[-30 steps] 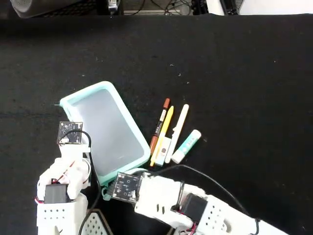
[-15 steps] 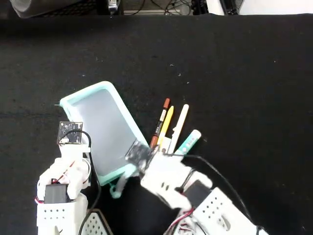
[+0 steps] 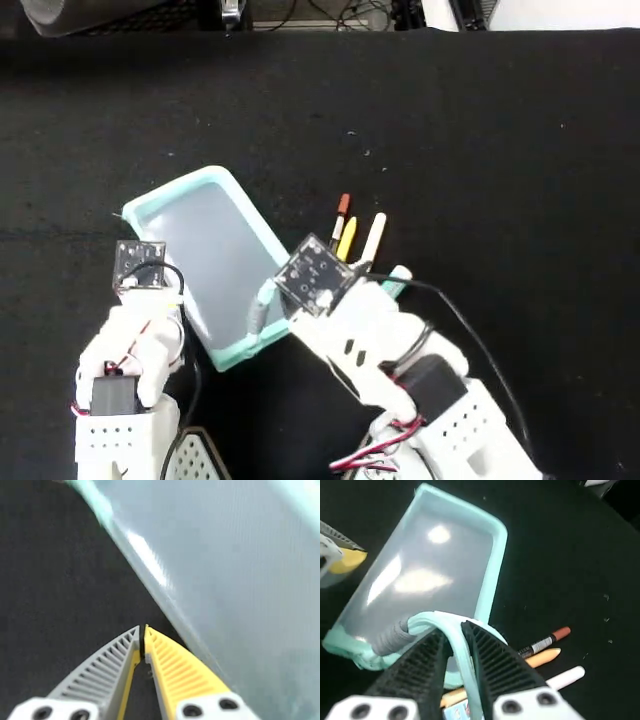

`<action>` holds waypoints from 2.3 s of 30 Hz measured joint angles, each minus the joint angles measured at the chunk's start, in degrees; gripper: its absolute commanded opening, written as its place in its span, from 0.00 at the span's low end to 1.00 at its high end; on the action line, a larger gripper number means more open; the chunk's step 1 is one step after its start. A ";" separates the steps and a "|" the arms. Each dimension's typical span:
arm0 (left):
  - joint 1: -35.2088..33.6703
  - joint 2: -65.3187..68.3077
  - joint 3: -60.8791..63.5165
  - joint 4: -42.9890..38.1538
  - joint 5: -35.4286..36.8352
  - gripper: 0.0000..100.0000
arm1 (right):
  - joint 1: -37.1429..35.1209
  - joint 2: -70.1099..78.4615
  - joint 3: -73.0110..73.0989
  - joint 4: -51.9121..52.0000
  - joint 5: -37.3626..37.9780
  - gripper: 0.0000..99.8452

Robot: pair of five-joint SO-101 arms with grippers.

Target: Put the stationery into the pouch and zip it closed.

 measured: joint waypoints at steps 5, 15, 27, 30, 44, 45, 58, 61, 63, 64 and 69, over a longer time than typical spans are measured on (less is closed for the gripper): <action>0.00 0.00 -0.26 -5.71 0.00 0.16 | 0.00 10.73 -6.77 -5.19 0.00 0.01; 0.00 0.00 -7.74 0.62 13.36 0.31 | 0.00 38.42 -32.00 -8.35 0.09 0.01; 2.64 0.00 -10.73 4.13 14.33 0.31 | -0.09 49.93 -46.86 -8.44 0.09 0.01; 2.64 0.00 -15.03 8.88 14.33 0.31 | -1.32 49.93 -46.86 -8.44 0.09 0.01; 2.64 -0.70 -26.81 19.16 17.05 0.31 | -1.58 49.93 -46.86 -8.44 0.09 0.01; 2.73 -0.70 -27.08 19.69 17.14 0.31 | -1.58 49.93 -46.86 -8.44 0.09 0.01; 10.55 -0.70 -16.44 10.99 17.23 0.31 | -1.67 49.93 -46.86 -8.44 0.09 0.01; 9.49 -0.44 -16.09 9.32 17.23 0.31 | -1.67 49.93 -46.86 -8.44 0.09 0.01; 6.59 -0.44 -16.09 8.18 17.23 0.31 | -1.67 49.93 -46.86 -8.44 0.09 0.01; 5.01 -0.35 -16.09 7.56 17.23 0.31 | -1.67 49.93 -46.86 -8.44 0.09 0.01; 1.14 -0.35 -16.09 6.07 17.23 0.31 | -1.58 49.93 -46.86 -8.44 0.09 0.01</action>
